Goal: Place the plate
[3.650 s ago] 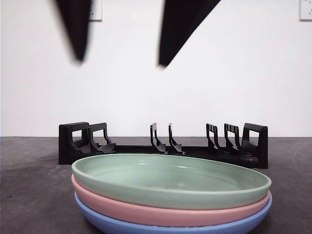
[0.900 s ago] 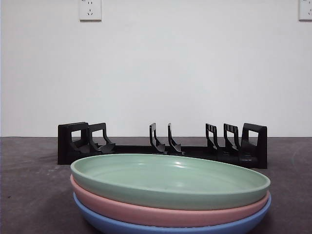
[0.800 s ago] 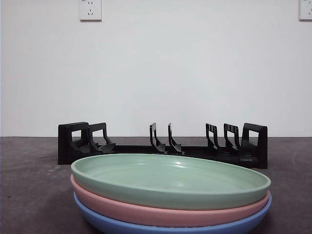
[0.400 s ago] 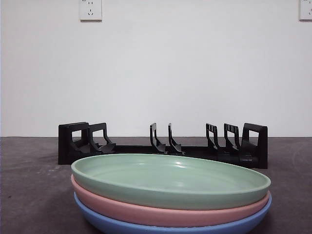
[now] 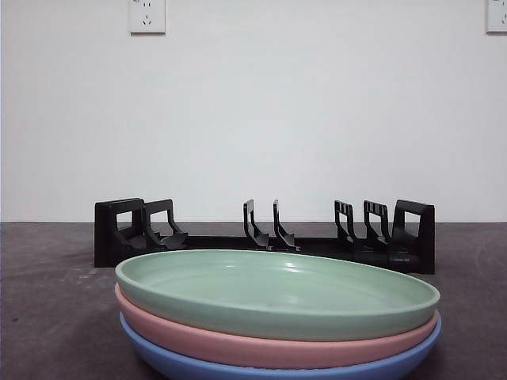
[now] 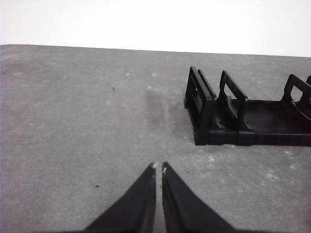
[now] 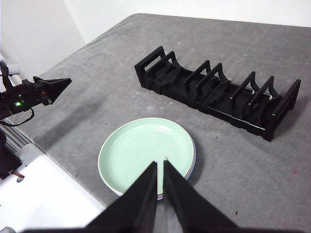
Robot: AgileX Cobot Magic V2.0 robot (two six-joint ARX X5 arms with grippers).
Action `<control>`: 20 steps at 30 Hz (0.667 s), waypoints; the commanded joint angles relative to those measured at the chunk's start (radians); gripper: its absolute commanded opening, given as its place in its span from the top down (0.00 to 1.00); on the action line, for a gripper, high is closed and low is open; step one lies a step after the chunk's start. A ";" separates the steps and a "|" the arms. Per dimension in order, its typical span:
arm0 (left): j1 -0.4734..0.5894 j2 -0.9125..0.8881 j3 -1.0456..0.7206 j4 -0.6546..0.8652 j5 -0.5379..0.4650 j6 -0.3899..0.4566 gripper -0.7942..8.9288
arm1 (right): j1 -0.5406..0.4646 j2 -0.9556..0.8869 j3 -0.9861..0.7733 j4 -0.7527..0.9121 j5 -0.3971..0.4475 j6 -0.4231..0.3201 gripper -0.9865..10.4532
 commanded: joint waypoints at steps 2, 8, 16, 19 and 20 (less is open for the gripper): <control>0.003 -0.002 -0.019 -0.008 -0.002 0.010 0.90 | 0.006 0.004 0.009 0.010 0.001 0.006 0.90; 0.003 -0.002 -0.019 -0.008 -0.002 0.010 0.90 | 0.006 0.004 0.009 0.011 0.004 0.003 0.90; 0.003 -0.002 -0.019 -0.009 -0.002 0.010 0.90 | -0.255 -0.015 -0.121 0.150 0.067 -0.064 0.90; 0.003 -0.002 -0.019 -0.009 -0.002 0.010 0.90 | -0.422 -0.058 -0.278 0.372 0.146 -0.155 0.90; 0.003 -0.002 -0.019 -0.009 -0.002 0.010 0.90 | -0.467 -0.071 -0.334 0.460 0.157 -0.166 0.90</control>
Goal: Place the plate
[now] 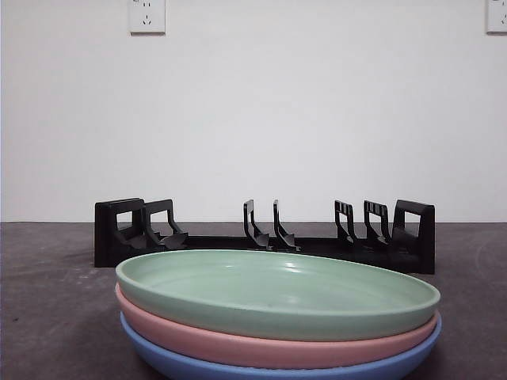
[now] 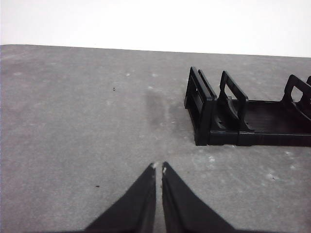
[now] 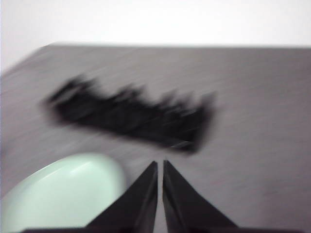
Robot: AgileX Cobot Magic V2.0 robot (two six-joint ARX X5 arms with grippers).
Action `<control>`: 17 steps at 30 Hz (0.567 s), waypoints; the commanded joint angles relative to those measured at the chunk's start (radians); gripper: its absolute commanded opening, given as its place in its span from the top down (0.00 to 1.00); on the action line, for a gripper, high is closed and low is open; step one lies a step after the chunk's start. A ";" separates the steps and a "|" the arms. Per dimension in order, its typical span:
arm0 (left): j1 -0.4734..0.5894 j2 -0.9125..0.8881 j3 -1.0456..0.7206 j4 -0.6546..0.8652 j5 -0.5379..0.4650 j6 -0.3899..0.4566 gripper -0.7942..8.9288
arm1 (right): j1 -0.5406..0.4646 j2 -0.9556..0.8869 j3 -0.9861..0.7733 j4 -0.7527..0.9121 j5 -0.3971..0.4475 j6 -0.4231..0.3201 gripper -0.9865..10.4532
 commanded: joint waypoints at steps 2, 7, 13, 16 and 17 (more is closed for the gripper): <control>0.003 -0.002 -0.019 -0.009 -0.002 0.010 0.90 | -0.199 -0.057 -0.241 0.414 0.035 -0.094 0.90; 0.003 -0.002 -0.018 -0.009 -0.002 0.010 0.90 | -0.378 -0.105 -0.540 0.753 -0.015 -0.091 0.90; 0.003 -0.002 -0.018 -0.009 -0.002 0.010 0.90 | -0.476 -0.166 -0.737 0.794 -0.098 -0.108 0.90; 0.003 -0.002 -0.018 -0.009 -0.002 0.010 0.90 | -0.487 -0.196 -0.793 0.794 -0.164 -0.151 0.90; 0.003 -0.002 -0.018 -0.009 -0.002 0.010 0.90 | -0.488 -0.204 -0.807 0.794 -0.186 -0.165 0.90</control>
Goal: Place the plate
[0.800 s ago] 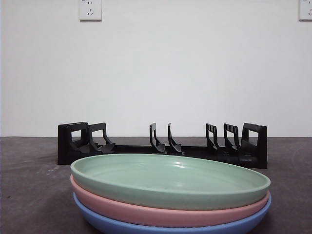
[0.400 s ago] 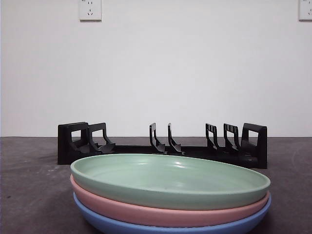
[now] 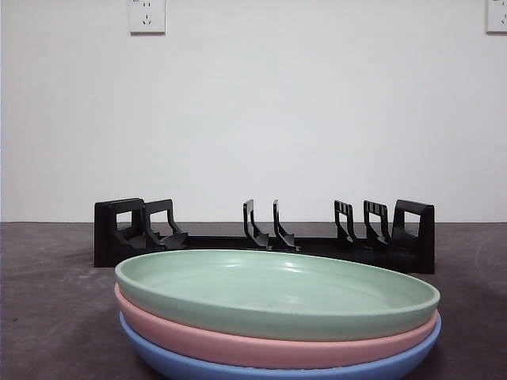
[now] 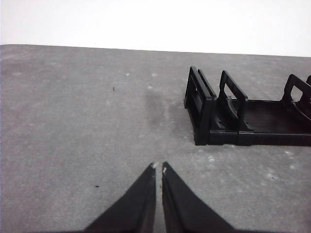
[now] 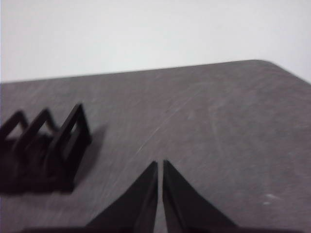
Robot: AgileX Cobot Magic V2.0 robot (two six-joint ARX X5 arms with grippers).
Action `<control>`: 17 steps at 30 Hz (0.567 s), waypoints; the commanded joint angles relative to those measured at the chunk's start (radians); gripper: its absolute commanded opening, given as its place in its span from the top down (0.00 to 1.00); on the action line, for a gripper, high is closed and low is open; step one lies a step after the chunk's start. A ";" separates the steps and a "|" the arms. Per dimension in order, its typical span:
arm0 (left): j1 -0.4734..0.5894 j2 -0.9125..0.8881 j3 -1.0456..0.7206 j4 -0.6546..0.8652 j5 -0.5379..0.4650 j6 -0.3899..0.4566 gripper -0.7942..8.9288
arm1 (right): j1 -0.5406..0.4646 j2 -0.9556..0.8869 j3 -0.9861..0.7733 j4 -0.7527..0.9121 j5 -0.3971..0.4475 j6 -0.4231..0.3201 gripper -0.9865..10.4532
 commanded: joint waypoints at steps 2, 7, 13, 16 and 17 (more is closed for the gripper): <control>0.003 -0.002 -0.018 -0.009 -0.002 0.010 0.90 | -0.002 -0.029 -0.040 0.018 -0.064 -0.068 0.90; 0.003 -0.002 -0.018 -0.009 -0.002 0.010 0.90 | -0.002 -0.045 -0.050 -0.050 -0.071 -0.084 0.90; 0.003 -0.002 -0.018 -0.010 -0.002 0.010 0.90 | 0.011 -0.045 -0.050 -0.062 -0.077 -0.108 0.90; 0.003 -0.002 -0.018 -0.010 -0.002 0.010 0.90 | 0.037 -0.045 -0.050 -0.062 -0.076 -0.107 0.90; 0.003 -0.002 -0.018 -0.010 -0.002 0.010 0.90 | 0.048 -0.045 -0.050 -0.062 -0.072 -0.106 0.90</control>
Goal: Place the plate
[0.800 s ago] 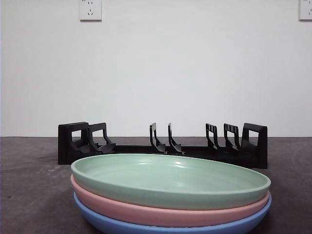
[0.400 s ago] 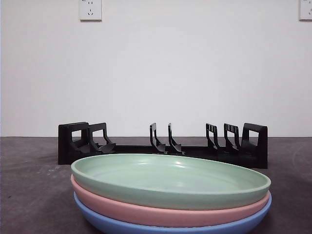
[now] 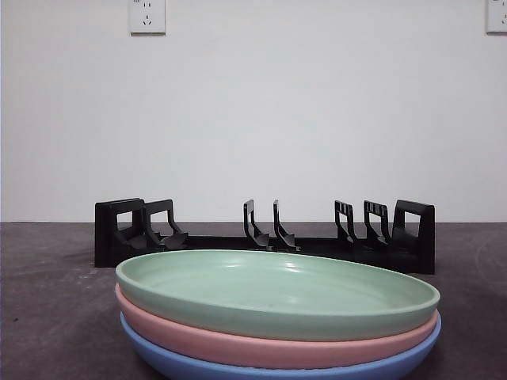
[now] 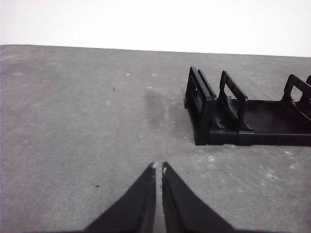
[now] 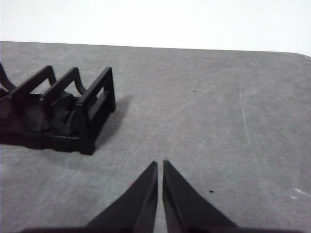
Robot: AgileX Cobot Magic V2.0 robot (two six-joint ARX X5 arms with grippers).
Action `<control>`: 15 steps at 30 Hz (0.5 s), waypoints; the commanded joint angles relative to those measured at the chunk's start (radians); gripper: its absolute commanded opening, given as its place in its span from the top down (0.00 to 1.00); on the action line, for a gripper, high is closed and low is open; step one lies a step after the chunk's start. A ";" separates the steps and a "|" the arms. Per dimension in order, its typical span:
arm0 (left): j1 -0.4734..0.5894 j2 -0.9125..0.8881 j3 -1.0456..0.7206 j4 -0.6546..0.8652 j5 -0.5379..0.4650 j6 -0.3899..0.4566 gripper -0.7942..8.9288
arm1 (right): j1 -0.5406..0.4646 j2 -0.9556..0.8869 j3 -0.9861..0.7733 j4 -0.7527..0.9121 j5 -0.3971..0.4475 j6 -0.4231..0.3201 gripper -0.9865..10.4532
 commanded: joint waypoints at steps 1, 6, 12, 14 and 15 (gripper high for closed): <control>0.003 -0.002 -0.018 -0.010 -0.002 0.010 0.90 | 0.026 -0.003 -0.005 -0.009 0.018 -0.011 0.90; 0.003 -0.002 -0.018 -0.010 -0.002 0.010 0.90 | 0.033 -0.003 -0.005 -0.003 0.145 0.040 0.90; 0.003 -0.002 -0.018 -0.010 -0.002 0.010 0.90 | 0.033 -0.003 -0.005 0.014 0.152 0.040 0.90; 0.003 -0.002 -0.018 -0.010 -0.002 0.010 0.90 | 0.033 -0.003 -0.005 0.014 0.152 0.040 0.90; 0.003 -0.002 -0.018 -0.010 -0.002 0.010 0.90 | 0.033 -0.003 -0.005 0.014 0.152 0.040 0.90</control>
